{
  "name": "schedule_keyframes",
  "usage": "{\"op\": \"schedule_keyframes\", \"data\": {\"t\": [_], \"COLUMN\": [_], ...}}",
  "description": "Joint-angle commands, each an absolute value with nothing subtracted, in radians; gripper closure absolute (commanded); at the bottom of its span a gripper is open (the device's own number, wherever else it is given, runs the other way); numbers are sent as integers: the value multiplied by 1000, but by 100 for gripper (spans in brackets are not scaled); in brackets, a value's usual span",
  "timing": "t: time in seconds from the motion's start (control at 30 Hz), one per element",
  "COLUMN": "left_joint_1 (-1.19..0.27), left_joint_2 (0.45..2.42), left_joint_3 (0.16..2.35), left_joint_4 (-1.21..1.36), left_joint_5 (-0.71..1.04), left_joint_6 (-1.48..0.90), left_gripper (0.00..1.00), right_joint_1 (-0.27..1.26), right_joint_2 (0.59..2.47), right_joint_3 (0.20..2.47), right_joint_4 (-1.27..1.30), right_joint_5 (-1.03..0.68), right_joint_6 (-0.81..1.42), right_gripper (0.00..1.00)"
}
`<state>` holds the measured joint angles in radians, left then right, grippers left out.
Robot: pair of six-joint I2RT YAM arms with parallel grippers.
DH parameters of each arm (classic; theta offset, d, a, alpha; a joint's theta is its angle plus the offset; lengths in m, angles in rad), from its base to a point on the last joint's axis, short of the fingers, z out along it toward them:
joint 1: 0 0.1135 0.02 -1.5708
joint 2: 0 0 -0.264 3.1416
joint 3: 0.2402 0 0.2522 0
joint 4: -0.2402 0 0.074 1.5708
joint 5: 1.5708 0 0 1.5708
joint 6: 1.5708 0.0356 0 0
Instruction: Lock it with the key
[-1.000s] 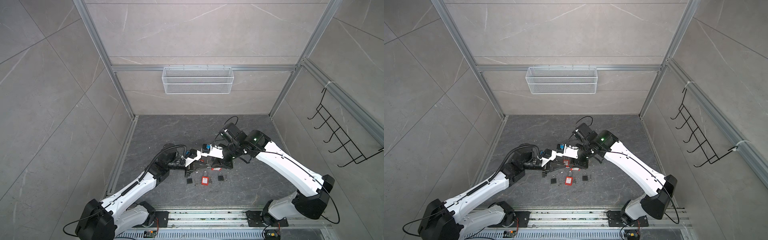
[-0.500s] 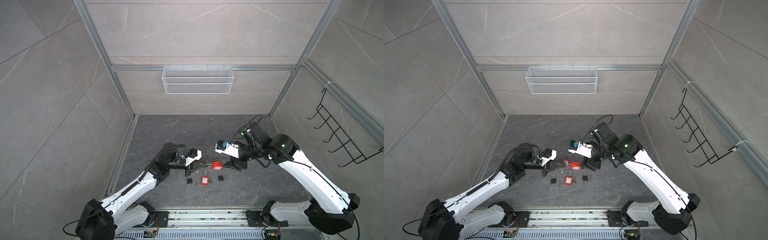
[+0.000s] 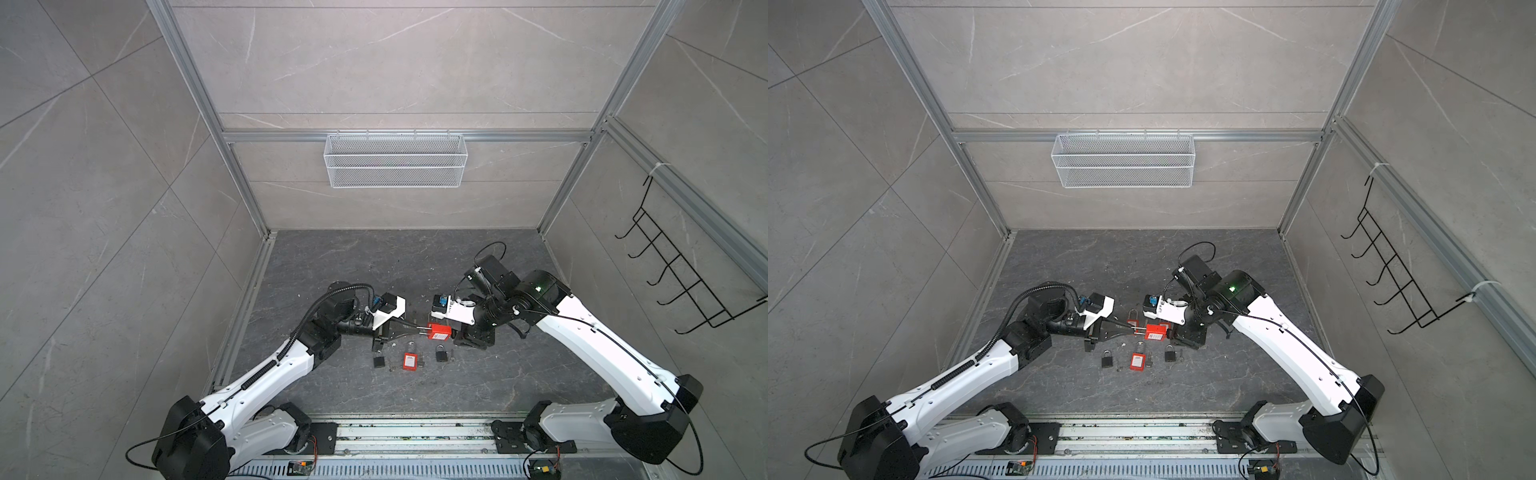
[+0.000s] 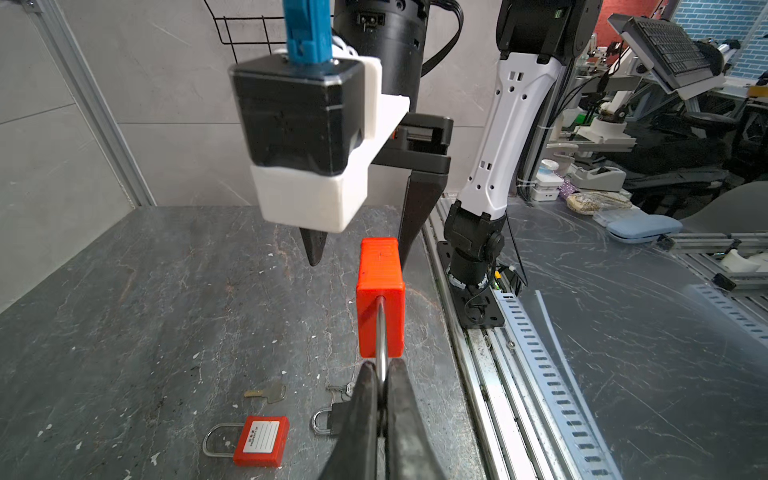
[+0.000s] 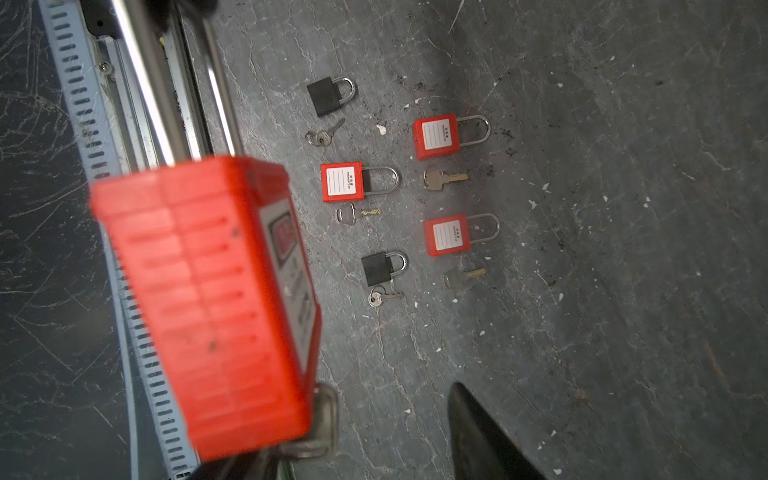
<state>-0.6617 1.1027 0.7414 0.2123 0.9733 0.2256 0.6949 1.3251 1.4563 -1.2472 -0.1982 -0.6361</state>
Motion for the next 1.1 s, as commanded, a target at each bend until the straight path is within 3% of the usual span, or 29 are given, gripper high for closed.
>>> {"op": "schedule_keyframes", "data": {"t": [0.0, 0.3, 0.5, 0.93, 1.07], "left_joint_1": [-673, -683, -683, -684, -686], "left_joint_2": [1106, 1129, 1118, 1129, 1133], "left_joint_3": [781, 797, 822, 833, 837], "left_joint_4": [307, 322, 238, 196, 182], "left_joint_5": [1023, 1010, 989, 998, 1001], "left_joint_6": [167, 159, 222, 243, 249], "left_gripper": [100, 100, 100, 100, 100], "right_joint_1": [689, 689, 689, 689, 690], "right_joint_2": [1327, 1247, 1191, 1200, 1219], "right_joint_3": [1439, 1320, 1339, 1408, 1410], "right_joint_4": [-1179, -993, -1144, -1222, -1218], "right_joint_5": [-213, -155, -166, -213, -231], "right_joint_6": [-655, -663, -695, -708, -727], "right_gripper": [38, 39, 40, 50, 59]}}
